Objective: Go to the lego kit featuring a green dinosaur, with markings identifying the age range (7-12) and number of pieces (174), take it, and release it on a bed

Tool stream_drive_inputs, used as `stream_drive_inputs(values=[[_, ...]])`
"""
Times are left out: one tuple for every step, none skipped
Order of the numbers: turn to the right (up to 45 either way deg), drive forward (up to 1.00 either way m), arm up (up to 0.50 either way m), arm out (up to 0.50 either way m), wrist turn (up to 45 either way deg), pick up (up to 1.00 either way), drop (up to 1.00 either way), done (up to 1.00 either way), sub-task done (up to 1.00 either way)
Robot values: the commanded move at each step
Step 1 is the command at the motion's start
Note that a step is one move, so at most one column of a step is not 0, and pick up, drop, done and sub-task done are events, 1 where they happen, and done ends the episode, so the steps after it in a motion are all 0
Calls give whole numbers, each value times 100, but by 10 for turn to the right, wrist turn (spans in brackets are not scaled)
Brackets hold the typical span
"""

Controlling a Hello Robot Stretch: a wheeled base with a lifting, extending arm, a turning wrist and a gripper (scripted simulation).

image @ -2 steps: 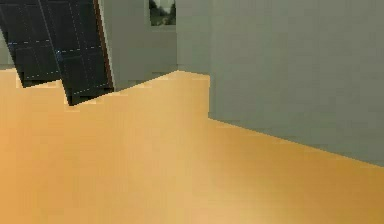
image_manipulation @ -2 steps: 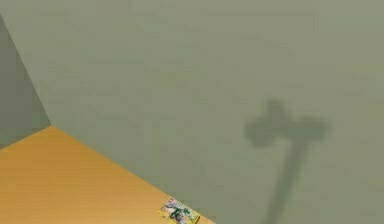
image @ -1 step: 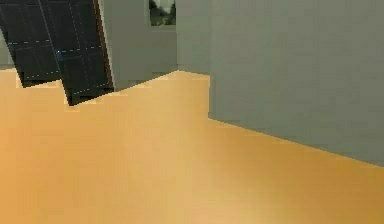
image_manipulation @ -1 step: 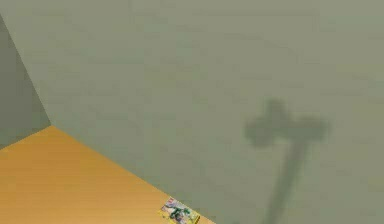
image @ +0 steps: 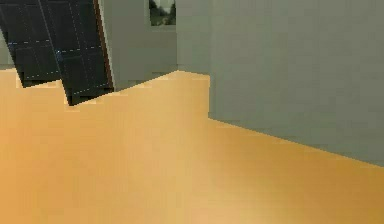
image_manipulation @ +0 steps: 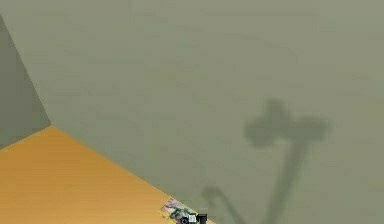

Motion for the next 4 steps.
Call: stream_drive_inputs(values=[[0,0,0,0,450,0,0,0,0],[0,0,0,0,450,0,0,0,0],[0,0,0,0,450,0,0,0,0],[0,0,0,0,450,0,0,0,0]])
